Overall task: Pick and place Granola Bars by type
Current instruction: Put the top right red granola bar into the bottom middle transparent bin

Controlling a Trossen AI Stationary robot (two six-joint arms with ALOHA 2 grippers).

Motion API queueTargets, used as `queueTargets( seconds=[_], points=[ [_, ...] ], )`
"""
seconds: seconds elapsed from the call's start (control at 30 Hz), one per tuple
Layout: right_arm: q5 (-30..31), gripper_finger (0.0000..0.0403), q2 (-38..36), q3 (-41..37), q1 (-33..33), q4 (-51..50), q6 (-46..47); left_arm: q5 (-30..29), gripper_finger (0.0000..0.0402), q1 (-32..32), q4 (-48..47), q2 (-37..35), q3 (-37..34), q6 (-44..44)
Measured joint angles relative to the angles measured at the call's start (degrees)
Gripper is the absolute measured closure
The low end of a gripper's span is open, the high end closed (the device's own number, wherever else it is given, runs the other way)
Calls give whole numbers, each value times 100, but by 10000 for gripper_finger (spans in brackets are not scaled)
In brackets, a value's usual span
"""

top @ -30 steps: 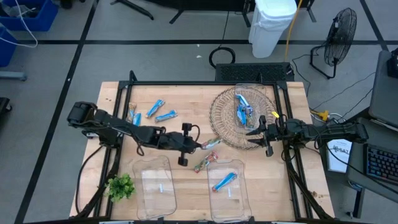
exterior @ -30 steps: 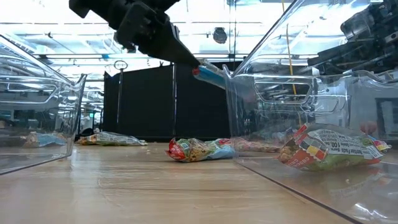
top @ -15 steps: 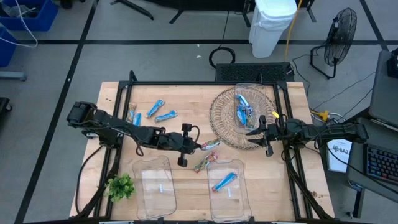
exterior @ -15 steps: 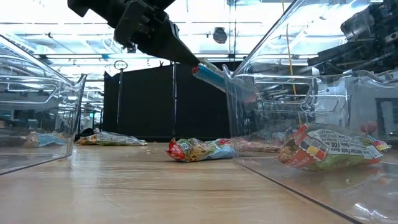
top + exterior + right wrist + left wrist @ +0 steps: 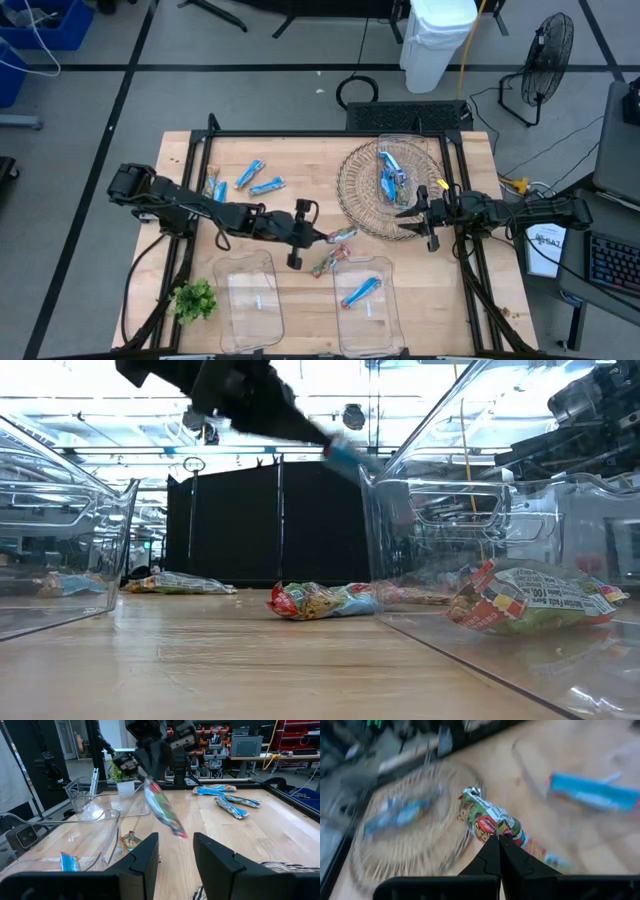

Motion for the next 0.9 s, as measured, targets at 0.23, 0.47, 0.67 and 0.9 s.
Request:
queueTargets(
  seconds=[0.23,0.47,0.67,0.9],
  points=[
    [0,289,0,0,0,0,0,1389,401,-4,815,0,2,289],
    [0,289,0,0,-2,0,0,2151,401,-55,923,0,2,54],
    [0,289,0,0,0,0,0,2142,401,-100,918,0,2,47],
    [0,289,0,0,-2,0,0,2800,401,-90,1244,116,4,-109]
  ],
)
